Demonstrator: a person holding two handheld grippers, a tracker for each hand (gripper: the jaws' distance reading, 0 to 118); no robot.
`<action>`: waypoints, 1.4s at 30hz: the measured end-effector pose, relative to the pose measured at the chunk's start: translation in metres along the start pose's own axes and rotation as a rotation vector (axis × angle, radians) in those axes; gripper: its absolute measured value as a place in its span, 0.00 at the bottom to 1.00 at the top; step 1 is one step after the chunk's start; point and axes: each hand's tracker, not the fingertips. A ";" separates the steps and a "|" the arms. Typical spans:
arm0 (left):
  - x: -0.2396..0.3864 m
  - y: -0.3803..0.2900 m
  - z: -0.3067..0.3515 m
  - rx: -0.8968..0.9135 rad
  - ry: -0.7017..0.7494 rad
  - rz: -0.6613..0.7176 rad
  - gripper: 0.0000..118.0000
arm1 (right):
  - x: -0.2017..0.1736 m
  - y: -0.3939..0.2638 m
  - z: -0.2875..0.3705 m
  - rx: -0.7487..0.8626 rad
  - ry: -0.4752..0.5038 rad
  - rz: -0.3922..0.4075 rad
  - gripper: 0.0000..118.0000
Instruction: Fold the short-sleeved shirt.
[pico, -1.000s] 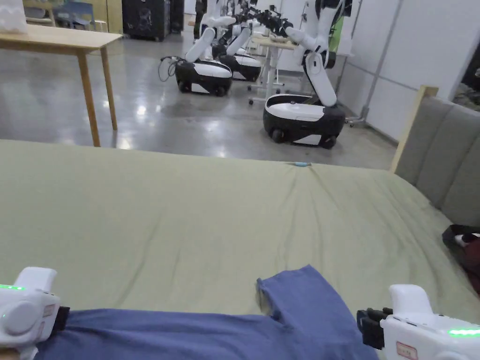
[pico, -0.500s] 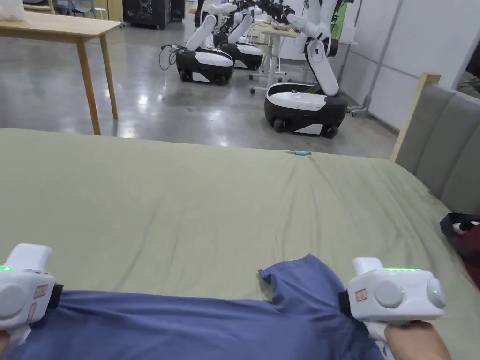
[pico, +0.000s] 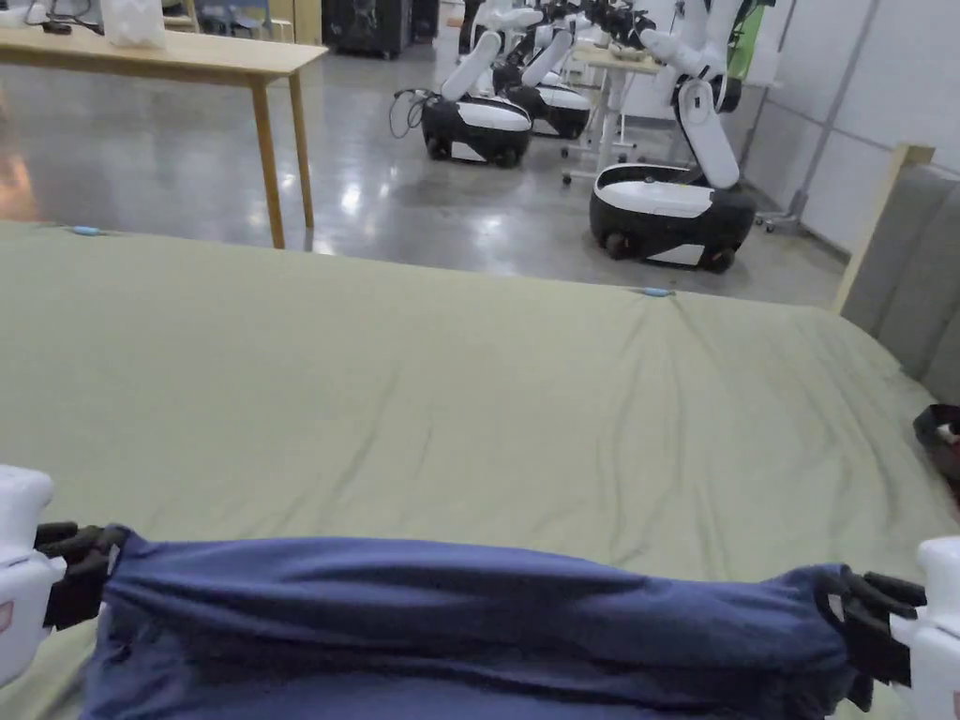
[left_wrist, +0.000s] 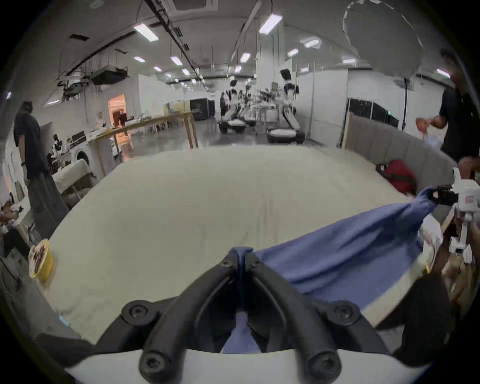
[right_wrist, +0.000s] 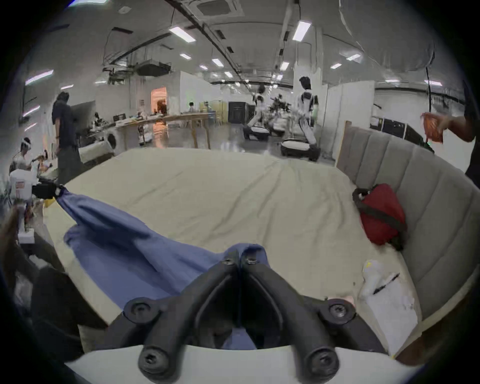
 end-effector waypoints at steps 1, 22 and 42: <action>-0.002 -0.018 -0.001 -0.042 0.011 -0.020 0.01 | -0.002 -0.018 0.001 -0.033 0.008 -0.002 0.01; 0.088 0.009 0.030 0.441 0.150 -0.031 0.21 | -0.090 0.020 0.028 0.405 -0.053 -0.032 0.12; -0.099 -0.111 -0.012 -0.033 -0.252 0.620 1.00 | -0.141 0.005 0.003 0.333 0.057 -0.053 0.05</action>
